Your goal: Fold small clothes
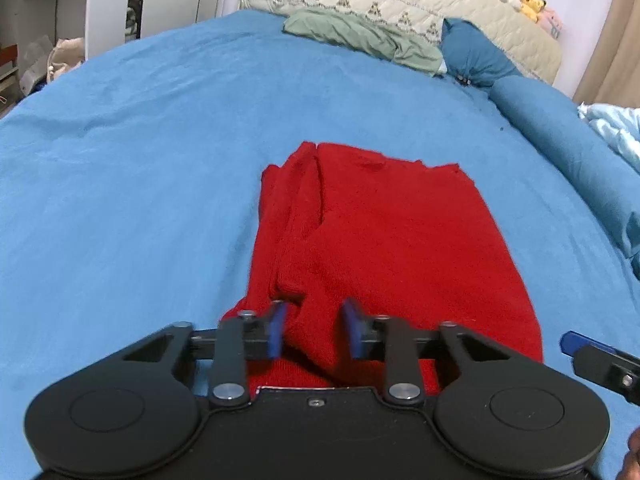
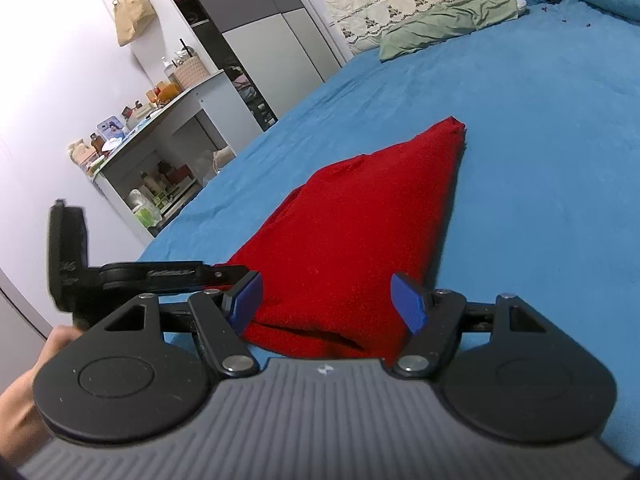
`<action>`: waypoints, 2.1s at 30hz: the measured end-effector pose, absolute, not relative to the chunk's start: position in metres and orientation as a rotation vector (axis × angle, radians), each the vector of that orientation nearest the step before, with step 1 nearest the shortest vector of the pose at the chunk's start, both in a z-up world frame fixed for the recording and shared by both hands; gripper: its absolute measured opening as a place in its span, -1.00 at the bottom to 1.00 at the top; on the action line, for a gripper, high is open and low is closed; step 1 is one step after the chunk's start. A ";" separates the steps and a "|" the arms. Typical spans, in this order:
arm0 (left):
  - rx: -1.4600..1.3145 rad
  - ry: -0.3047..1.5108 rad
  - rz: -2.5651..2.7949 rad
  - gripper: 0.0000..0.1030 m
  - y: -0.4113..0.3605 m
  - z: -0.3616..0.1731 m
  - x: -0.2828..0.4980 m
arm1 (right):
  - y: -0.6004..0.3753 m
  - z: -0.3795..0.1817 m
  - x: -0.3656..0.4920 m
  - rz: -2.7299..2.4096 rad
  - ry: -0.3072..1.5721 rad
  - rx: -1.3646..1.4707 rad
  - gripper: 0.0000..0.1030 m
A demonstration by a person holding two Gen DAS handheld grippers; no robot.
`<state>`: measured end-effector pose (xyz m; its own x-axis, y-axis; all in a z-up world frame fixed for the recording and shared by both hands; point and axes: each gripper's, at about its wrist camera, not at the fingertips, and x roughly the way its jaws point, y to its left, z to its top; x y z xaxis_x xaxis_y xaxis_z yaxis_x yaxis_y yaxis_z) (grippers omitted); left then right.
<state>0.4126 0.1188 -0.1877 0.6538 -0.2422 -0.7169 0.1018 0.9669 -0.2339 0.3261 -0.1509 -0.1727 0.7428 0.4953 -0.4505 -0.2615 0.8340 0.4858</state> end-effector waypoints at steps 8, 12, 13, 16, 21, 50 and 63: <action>-0.082 0.668 -0.166 -0.83 0.118 -0.146 0.381 | -0.153 -0.170 0.322 0.428 0.571 0.418 0.68; -0.007 0.669 -0.094 -0.83 0.118 -0.167 0.351 | -0.154 -0.172 0.318 0.428 0.574 0.410 0.68; -0.016 0.680 -0.085 -0.82 0.119 -0.178 0.349 | -0.153 -0.174 0.317 0.426 0.583 0.401 0.68; -0.040 0.696 -0.087 -0.77 0.122 -0.205 0.349 | -0.150 -0.180 0.314 0.410 0.608 0.355 0.68; 0.010 0.628 -0.077 0.19 0.116 -0.191 0.341 | -0.130 -0.190 0.304 0.361 0.652 0.161 0.68; -0.249 0.853 -0.261 0.83 0.142 -0.165 0.453 | -0.172 -0.159 0.417 0.387 0.894 0.425 1.00; -0.337 0.950 -0.356 -0.47 0.136 -0.192 0.474 | -0.138 -0.205 0.475 0.369 0.947 0.454 -0.06</action>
